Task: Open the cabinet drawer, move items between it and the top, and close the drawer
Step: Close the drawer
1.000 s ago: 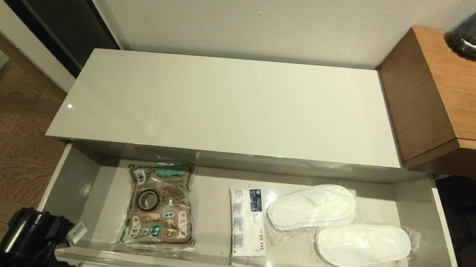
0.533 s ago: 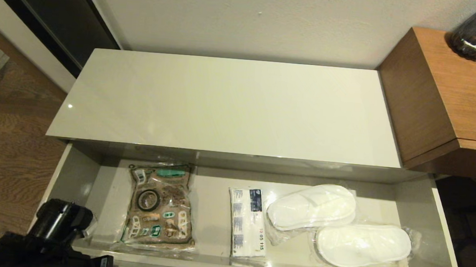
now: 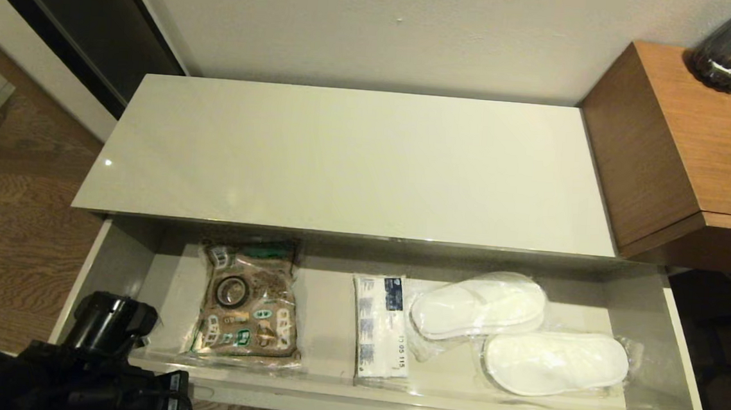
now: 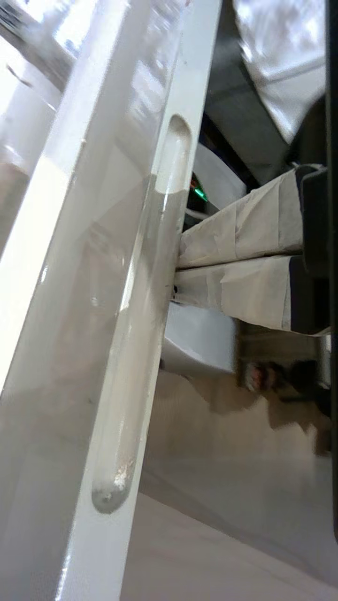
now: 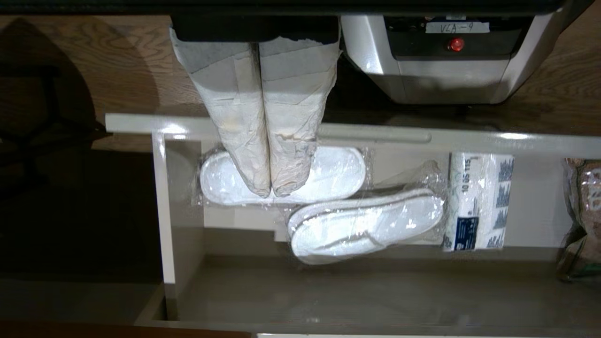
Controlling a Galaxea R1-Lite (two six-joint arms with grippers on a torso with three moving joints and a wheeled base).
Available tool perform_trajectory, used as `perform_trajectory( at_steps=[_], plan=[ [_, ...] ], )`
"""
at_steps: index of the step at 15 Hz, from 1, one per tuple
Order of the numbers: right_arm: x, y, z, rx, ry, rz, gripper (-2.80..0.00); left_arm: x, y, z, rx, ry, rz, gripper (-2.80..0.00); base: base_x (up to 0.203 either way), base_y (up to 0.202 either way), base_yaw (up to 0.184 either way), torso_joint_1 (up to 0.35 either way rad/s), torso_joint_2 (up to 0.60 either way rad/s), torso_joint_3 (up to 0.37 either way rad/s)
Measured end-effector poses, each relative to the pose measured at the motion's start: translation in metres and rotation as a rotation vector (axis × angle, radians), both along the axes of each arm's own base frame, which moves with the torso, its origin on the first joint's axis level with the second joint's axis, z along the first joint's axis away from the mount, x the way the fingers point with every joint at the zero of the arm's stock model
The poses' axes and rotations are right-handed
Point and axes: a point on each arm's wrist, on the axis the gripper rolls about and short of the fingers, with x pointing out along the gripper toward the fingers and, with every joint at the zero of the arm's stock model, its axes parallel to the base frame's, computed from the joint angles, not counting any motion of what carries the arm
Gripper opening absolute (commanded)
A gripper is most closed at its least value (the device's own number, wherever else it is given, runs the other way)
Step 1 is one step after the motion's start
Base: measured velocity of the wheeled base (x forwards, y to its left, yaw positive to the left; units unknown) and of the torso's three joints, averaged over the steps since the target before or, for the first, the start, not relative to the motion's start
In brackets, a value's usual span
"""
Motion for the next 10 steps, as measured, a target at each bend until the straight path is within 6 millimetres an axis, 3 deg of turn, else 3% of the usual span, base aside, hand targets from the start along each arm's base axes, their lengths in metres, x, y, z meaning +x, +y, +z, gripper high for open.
perform_trajectory(
  at_steps=[6,10],
  plan=[
    [0.0,0.0,0.0,0.0,0.0,0.0,-2.8,0.019,-0.003,0.01,0.0,-0.052,0.024,-2.8,0.0,0.0,0.0,0.0,0.0,0.0],
    [0.0,0.0,0.0,0.0,0.0,0.0,-2.8,0.044,-0.006,0.035,-0.011,-0.133,0.05,-2.8,0.0,0.0,0.0,0.0,0.0,0.0]
  ],
)
